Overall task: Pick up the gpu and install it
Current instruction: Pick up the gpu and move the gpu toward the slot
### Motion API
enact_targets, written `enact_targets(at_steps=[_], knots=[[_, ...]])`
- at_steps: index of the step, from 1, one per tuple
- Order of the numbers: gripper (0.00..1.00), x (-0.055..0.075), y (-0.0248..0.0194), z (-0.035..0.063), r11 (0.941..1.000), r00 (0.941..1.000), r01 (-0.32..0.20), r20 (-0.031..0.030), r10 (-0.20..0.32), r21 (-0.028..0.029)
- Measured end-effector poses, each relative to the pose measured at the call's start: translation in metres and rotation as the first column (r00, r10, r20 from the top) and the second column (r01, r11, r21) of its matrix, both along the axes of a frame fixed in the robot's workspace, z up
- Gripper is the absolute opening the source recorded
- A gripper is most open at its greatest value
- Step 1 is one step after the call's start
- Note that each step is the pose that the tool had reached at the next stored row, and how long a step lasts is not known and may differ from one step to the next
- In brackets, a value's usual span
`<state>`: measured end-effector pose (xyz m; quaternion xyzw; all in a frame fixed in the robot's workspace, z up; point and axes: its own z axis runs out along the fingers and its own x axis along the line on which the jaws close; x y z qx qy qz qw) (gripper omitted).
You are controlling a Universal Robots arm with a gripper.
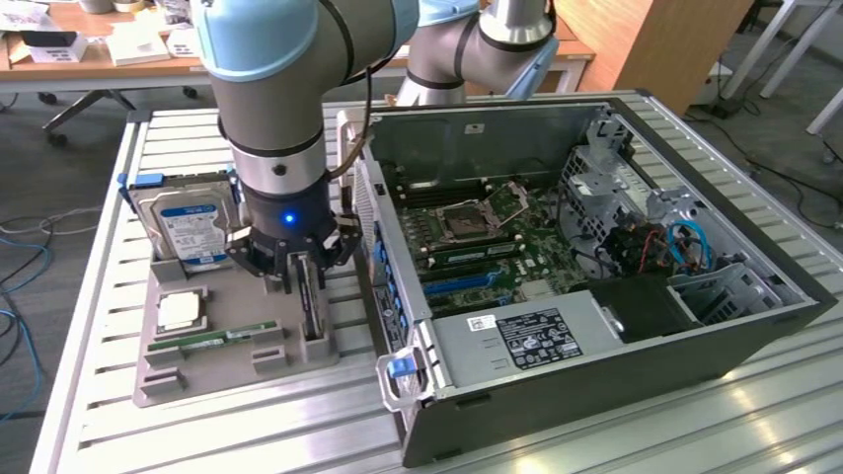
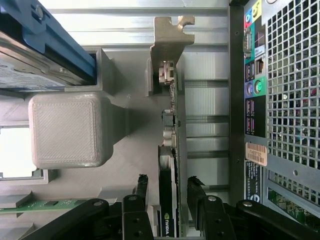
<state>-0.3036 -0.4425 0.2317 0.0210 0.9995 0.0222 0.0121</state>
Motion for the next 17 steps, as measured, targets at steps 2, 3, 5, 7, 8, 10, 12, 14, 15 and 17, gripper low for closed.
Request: enact_targets(at_steps=[2, 3, 5, 7, 8, 10, 12, 14, 15, 17], knots=[[0.45, 0.0, 0.0, 0.0, 1.0, 1.0, 0.0, 0.0, 0.0, -0.0001], [0.45, 0.0001, 0.0, 0.0, 1.0, 1.0, 0.0, 0.0, 0.0, 0.0], [0.45, 0.0002, 0.0001, -0.0011, 1.0, 1.0, 0.0, 0.0002, 0.0, 0.0002], [0.45, 0.0001, 0.0, -0.0015, 1.0, 1.0, 0.0, -0.0001, 0.0, -0.0001], [0.45, 0.0001, 0.0, -0.0015, 1.0, 1.0, 0.0, -0.0001, 0.0, -0.0001], [0.45, 0.0001, 0.0, -0.0015, 1.0, 1.0, 0.0, 0.0, 0.0, 0.0], [0.45, 0.0002, 0.0003, -0.0017, 1.0, 1.0, 0.0, 0.0003, 0.0, 0.0002], [0.45, 0.0001, 0.0014, -0.0016, 1.0, 1.0, 0.0, 0.0001, 0.0, 0.0], [0.45, 0.0001, 0.0021, -0.0016, 1.0, 1.0, 0.0, 0.0001, 0.0, 0.0], [0.45, 0.0001, 0.0028, -0.0016, 1.0, 1.0, 0.0, 0.0001, 0.0, 0.0001]])
